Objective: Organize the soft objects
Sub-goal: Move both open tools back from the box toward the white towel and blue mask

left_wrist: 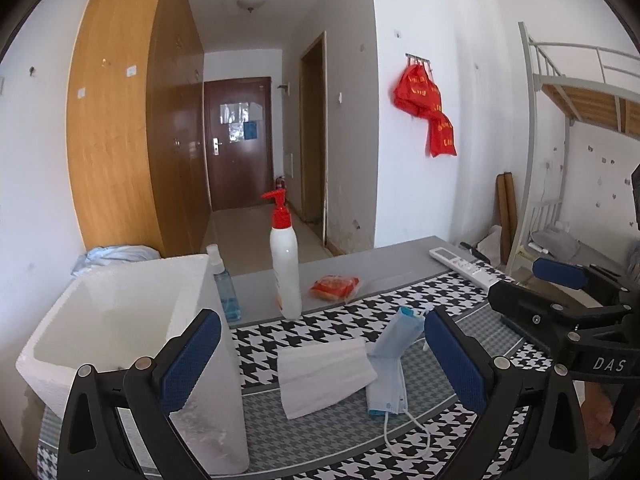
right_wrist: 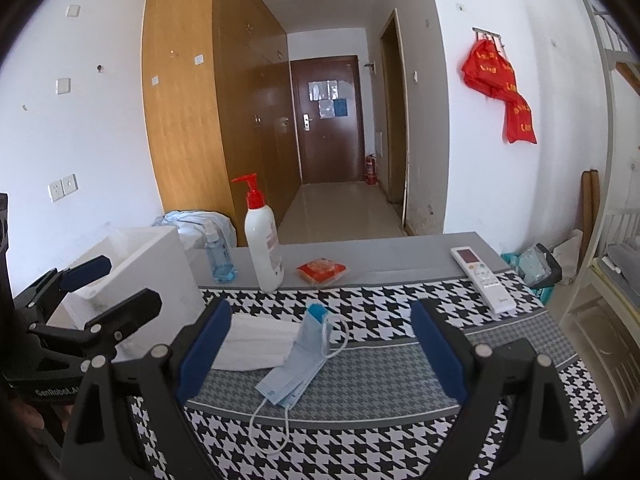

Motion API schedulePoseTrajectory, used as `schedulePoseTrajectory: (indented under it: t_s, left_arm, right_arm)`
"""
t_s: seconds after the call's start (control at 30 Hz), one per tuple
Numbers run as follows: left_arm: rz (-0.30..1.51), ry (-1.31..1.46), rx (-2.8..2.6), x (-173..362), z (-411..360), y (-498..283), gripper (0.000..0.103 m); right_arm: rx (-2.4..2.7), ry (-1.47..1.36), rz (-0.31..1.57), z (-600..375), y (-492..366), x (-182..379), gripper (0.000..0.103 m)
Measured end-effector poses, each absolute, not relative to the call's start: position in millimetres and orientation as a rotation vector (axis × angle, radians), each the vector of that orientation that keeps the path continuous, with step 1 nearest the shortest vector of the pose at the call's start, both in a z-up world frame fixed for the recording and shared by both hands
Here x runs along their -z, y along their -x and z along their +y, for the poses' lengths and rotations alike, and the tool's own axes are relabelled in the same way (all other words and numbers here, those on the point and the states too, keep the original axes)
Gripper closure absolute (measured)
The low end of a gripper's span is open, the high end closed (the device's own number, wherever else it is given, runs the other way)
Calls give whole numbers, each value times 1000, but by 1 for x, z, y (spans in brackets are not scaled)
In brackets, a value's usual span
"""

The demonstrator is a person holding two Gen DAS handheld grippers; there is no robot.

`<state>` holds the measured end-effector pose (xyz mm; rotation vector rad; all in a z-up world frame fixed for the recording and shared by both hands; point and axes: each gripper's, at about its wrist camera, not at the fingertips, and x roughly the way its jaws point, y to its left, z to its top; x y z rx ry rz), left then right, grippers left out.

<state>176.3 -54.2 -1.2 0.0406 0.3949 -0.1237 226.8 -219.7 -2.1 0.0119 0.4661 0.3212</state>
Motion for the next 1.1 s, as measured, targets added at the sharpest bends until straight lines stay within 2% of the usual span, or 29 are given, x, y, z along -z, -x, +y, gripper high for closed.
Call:
schedulePoseTrajectory:
  t_s: [1.1]
  left_arm:
    - [496, -91, 133, 30, -79, -205, 1]
  right_arm:
    - [-310, -46, 516, -238, -236, 23, 9]
